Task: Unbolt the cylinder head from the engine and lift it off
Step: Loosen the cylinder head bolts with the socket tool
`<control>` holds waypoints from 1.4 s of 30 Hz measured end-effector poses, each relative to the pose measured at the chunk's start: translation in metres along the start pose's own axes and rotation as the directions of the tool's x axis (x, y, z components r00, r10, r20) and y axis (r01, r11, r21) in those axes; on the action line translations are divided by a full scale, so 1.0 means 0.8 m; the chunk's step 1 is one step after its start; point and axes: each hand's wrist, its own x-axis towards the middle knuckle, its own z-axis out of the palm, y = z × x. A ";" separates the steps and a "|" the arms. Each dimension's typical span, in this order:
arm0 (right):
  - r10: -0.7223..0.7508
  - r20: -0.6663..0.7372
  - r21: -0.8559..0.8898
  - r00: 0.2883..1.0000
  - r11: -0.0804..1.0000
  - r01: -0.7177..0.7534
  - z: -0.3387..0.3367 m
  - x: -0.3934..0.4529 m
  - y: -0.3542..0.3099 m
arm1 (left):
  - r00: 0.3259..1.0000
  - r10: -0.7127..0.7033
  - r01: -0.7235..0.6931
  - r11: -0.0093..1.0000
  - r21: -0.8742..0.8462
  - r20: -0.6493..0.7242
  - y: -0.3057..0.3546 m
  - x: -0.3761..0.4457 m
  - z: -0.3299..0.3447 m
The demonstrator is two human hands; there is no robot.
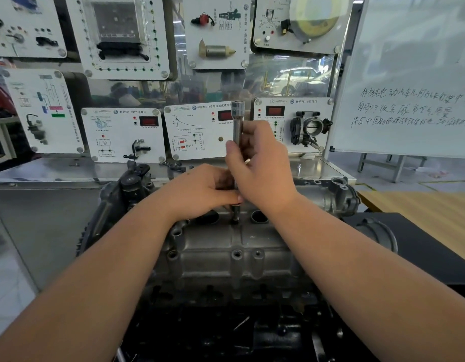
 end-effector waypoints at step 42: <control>-0.073 -0.021 -0.046 0.997 0.996 0.072 0.000 -0.002 -0.003 | 1.000 -0.012 0.012 0.995 -0.094 0.003 -0.006 0.002 0.002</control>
